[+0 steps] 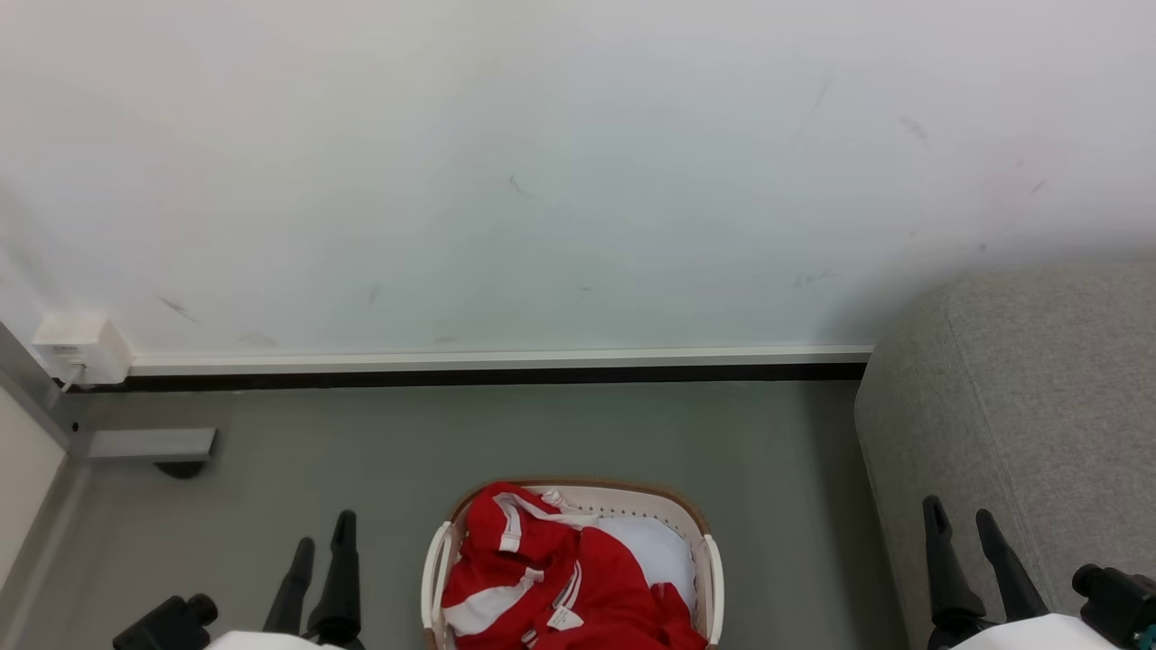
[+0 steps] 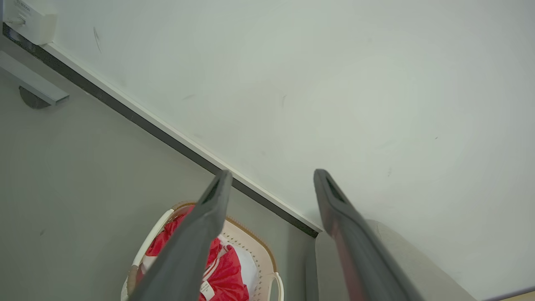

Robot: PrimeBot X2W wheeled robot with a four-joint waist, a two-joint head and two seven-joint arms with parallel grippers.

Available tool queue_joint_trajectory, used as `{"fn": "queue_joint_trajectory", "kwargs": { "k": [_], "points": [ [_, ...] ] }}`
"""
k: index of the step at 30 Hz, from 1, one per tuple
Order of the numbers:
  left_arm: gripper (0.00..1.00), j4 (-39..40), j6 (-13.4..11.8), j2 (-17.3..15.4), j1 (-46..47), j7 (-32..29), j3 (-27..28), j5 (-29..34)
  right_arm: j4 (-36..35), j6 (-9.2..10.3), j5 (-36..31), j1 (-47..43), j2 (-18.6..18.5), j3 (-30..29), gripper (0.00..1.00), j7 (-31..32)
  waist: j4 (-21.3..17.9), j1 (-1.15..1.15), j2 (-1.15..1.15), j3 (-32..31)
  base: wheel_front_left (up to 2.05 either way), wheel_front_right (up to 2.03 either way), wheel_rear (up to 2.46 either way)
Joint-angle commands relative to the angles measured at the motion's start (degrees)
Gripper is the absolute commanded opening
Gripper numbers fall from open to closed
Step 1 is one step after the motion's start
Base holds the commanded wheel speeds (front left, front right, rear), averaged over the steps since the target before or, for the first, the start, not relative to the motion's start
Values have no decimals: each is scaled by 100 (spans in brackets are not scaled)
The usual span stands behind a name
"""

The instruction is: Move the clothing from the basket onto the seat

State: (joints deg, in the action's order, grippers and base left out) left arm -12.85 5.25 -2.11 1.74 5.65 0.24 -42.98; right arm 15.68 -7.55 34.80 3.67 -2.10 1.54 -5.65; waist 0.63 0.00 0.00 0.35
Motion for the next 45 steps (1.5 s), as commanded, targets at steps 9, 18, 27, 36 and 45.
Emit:
{"fn": "queue_joint_trajectory", "kwargs": {
  "k": [9,18,27,36,45],
  "points": [
    [100,99,13,-63,-62,196,14,876,-5,6,-721,140,-69,62,100,-197,11,0,0,2,0,0,0],
    [100,128,34,-75,-140,335,33,1543,83,7,-1267,111,-75,74,100,-336,26,0,0,-7,0,0,0],
    [100,188,22,-80,-213,469,28,2123,149,8,-1763,99,-81,32,100,-469,30,0,0,-3,0,0,0],
    [100,165,24,-85,-255,562,45,2537,242,8,-1978,105,-85,-18,100,-574,36,0,0,9,0,0,0],
    [100,155,49,-90,-310,677,84,2977,341,9,-2179,103,-90,-76,100,-677,46,0,0,18,0,0,0]
  ]
}}
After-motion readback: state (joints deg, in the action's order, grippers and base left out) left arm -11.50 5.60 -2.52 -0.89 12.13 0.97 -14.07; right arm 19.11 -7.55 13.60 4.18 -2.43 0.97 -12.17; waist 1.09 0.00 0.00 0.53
